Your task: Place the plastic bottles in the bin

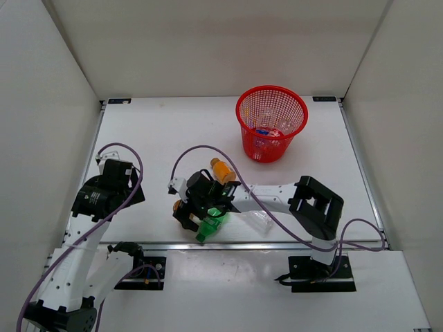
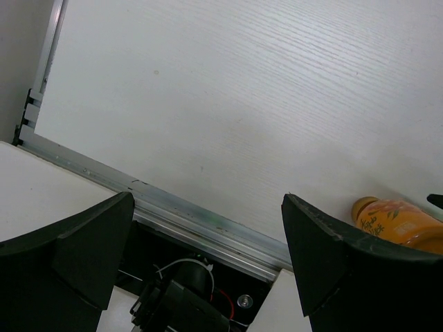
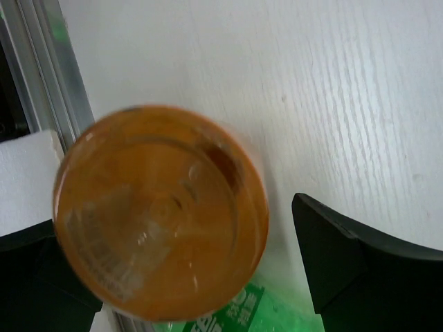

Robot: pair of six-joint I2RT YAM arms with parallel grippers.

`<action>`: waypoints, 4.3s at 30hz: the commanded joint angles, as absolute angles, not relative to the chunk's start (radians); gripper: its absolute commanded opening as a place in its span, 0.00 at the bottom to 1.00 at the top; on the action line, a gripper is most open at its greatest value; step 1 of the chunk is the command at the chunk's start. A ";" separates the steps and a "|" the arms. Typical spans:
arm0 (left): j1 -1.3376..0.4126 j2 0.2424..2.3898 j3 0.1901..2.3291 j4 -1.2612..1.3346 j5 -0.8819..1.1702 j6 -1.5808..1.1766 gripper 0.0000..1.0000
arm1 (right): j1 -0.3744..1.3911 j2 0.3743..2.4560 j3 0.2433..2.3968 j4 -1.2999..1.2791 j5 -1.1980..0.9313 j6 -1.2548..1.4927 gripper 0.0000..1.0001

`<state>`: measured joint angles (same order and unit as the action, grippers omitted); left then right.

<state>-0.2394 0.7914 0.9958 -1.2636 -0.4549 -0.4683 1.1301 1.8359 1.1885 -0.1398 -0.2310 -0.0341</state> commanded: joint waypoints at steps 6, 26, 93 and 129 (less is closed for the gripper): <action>-0.247 0.795 1.015 -1.253 -0.448 -0.462 0.98 | 1.121 1.875 1.264 0.026 -0.235 -0.005 0.62; -0.483 0.972 0.956 -0.925 -0.060 -0.423 0.98 | 0.452 1.403 1.476 -0.360 -0.101 0.130 0.16; -0.747 1.332 1.453 -0.689 0.002 -0.198 0.35 | -0.192 0.908 0.788 -0.512 -0.244 0.226 0.99; -0.724 1.601 1.715 -0.418 -0.138 -0.288 0.99 | 0.454 0.764 0.643 -0.445 -0.273 0.175 0.99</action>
